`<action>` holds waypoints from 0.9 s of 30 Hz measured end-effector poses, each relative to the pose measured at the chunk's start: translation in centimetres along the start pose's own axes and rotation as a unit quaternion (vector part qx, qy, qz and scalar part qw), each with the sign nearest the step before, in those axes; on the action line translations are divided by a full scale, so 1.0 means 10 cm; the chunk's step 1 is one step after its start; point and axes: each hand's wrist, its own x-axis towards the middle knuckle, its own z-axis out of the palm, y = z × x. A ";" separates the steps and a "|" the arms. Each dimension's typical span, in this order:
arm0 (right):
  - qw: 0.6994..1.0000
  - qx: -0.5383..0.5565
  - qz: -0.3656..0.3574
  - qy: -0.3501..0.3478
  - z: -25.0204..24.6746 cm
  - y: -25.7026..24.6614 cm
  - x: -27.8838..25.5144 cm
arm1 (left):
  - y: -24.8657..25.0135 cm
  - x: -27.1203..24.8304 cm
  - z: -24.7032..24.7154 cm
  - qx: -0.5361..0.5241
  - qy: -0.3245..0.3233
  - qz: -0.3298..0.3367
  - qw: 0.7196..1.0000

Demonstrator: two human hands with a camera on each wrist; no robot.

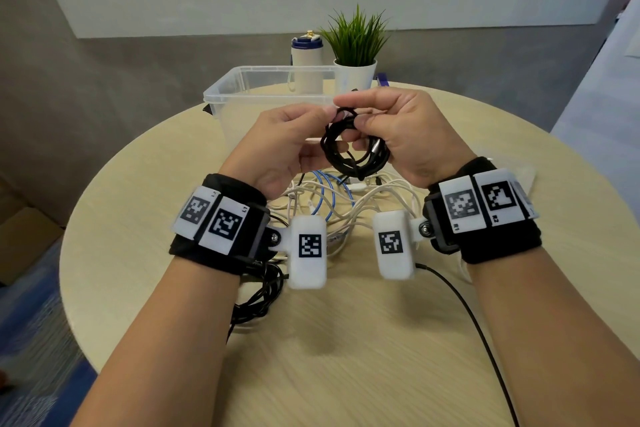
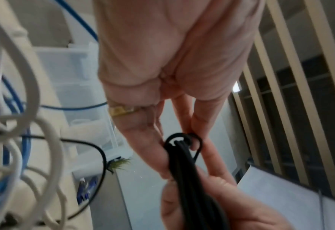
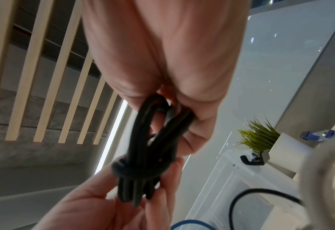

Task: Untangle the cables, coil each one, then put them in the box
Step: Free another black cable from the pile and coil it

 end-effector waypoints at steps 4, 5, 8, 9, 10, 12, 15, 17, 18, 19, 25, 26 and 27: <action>1.000 0.003 0.012 0.009 0.03 -0.01 0.01 | 0.01 0.01 -0.02 -0.045 0.035 -0.024 0.998; 1.000 0.005 0.016 0.012 0.03 -0.02 0.02 | 0.00 0.01 -0.01 -0.054 0.039 -0.025 0.997; 1.000 0.005 0.015 0.013 0.02 -0.01 0.02 | -0.01 0.02 -0.01 -0.066 0.040 -0.026 0.997; 1.000 0.003 0.011 0.011 0.01 0.00 0.02 | -0.01 0.02 -0.01 -0.066 0.043 -0.024 0.997; 1.000 0.001 0.007 0.009 0.01 0.00 0.01 | -0.01 0.02 -0.01 -0.064 0.045 -0.019 0.997; 1.000 0.002 0.002 0.010 0.01 0.01 0.01 | -0.02 0.03 0.00 -0.054 0.046 -0.008 0.997; 0.999 0.019 0.005 0.029 0.01 0.01 0.03 | -0.04 0.05 0.01 -0.064 0.036 0.012 0.997; 0.999 0.022 0.006 0.048 0.00 0.01 0.03 | -0.05 0.04 0.01 -0.071 0.021 0.020 0.997; 0.998 0.021 0.005 0.058 -0.01 0.01 0.04 | -0.05 0.04 0.00 -0.075 0.007 0.021 0.997; 0.997 0.021 0.005 0.068 -0.03 0.01 0.04 | -0.05 0.04 0.00 -0.081 -0.008 0.018 0.997; 0.996 0.025 -0.003 0.088 -0.02 0.01 0.04 | -0.02 0.02 -0.01 -0.055 0.019 -0.024 0.998; 0.996 0.026 -0.005 0.088 -0.01 0.01 0.04 | -0.01 0.01 -0.01 -0.057 0.030 -0.026 0.998; 0.996 0.024 -0.006 0.087 -0.01 0.02 0.04 | -0.01 0.02 -0.01 -0.056 0.039 -0.028 0.997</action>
